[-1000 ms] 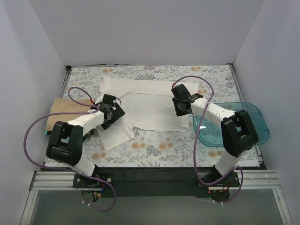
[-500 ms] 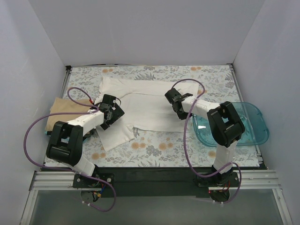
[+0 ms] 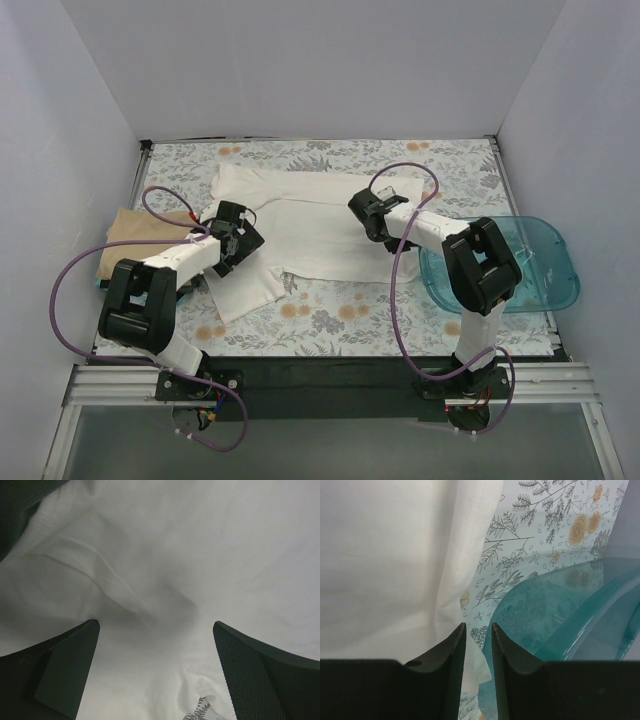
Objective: Fold and stack the t-shirts
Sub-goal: Fold the tshirt
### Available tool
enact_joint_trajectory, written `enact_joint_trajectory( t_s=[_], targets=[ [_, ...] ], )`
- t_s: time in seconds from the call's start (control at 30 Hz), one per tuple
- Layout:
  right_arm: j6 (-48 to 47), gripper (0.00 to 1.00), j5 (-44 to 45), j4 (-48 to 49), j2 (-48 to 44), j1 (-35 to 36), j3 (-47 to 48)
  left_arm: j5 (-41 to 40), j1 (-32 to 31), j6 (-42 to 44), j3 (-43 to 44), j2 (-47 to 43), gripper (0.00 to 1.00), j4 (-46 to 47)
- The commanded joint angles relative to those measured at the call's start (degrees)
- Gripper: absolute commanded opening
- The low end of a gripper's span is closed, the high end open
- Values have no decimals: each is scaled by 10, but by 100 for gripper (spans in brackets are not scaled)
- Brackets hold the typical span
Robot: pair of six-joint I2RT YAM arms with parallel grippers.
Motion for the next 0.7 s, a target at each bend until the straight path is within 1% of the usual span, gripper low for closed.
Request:
enact_joint_trajectory(
  t_s=[0.0, 0.17, 0.27, 0.3, 0.33, 0.37, 0.4, 0.43, 0.5, 0.57, 0.6, 0.67],
  targets=[
    [-2, 37, 37, -51, -20, -5, 39, 9, 7, 10, 2, -22, 98, -38],
    [-10, 40, -7, -41, -26, 0, 86, 41, 7, 19, 35, -58, 98, -44],
    [-31, 42, -90, 6, -44, 0, 79, 65, 5, 20, 46, -93, 98, -46],
    [-46, 43, -145, 41, -50, 0, 72, 76, 5, 18, 45, -103, 98, -51],
    [-50, 44, -173, 59, -62, 0, 62, 78, 3, 14, 44, -124, 98, -55],
    [-56, 44, -199, 77, -71, 0, 40, 81, 3, 11, 35, -135, 98, -59],
    [-61, 45, -249, 97, -79, 0, 27, 84, 2, 0, 30, -145, 98, -73],
    [-65, 45, -269, 126, -87, 0, 15, 92, 2, -3, 23, -167, 98, -78],
    [-66, 45, -304, 148, -105, 0, -14, 99, -2, -15, -9, -190, 98, -100],
    [-64, 45, -313, 162, -119, 0, -34, 100, -9, -32, -41, -234, 98, -119],
    [-62, 45, -312, 166, -125, 0, -53, 92, -10, -45, -71, -253, 98, -152],
    [-54, 45, -306, 176, -139, 0, -77, 71, -12, -78, -100, -303, 98, -202]
  ],
)
